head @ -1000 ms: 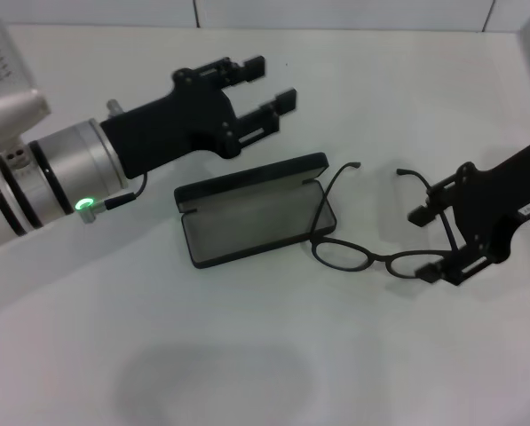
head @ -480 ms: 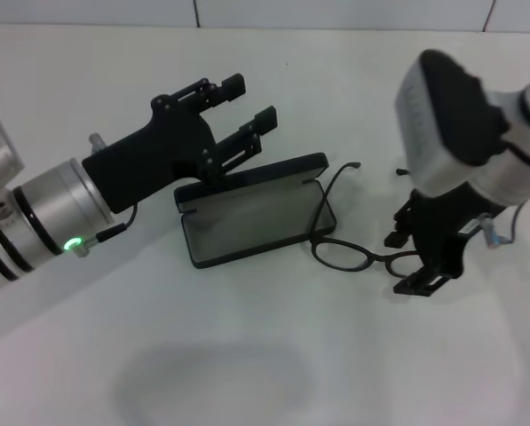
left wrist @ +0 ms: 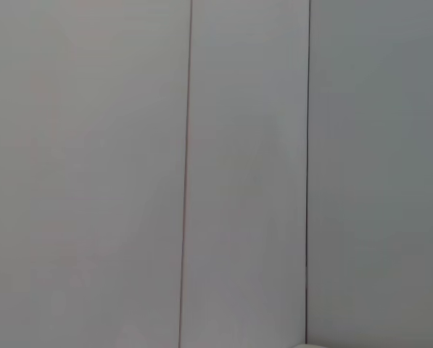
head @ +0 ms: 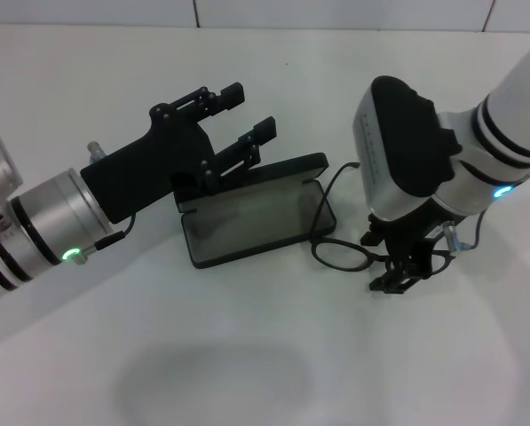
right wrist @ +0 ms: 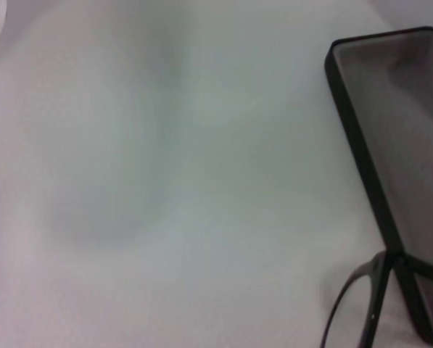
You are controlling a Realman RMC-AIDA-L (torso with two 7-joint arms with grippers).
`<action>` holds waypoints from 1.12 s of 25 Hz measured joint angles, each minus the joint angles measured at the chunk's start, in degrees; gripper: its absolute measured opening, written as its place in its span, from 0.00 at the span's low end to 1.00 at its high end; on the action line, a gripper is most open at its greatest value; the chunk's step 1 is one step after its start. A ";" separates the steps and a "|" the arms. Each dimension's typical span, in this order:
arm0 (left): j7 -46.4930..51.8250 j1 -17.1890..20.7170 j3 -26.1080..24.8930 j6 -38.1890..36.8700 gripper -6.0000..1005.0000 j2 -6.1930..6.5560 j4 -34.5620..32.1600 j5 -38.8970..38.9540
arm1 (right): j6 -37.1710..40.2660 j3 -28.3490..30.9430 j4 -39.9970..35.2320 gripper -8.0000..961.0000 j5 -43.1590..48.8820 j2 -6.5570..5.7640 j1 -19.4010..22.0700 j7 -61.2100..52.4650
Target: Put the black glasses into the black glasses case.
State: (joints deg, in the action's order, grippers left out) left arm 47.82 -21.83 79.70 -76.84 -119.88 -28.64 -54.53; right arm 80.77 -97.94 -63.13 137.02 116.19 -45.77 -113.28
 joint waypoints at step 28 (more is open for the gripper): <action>0.09 -0.93 -0.25 -0.27 0.58 0.18 0.23 -0.10 | 3.12 10.78 -4.82 0.12 -2.90 -0.42 4.68 2.88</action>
State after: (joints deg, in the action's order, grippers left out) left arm 47.91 -22.76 79.45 -77.11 -119.70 -28.42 -54.63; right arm 83.89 -87.15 -67.96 134.12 115.77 -41.09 -110.40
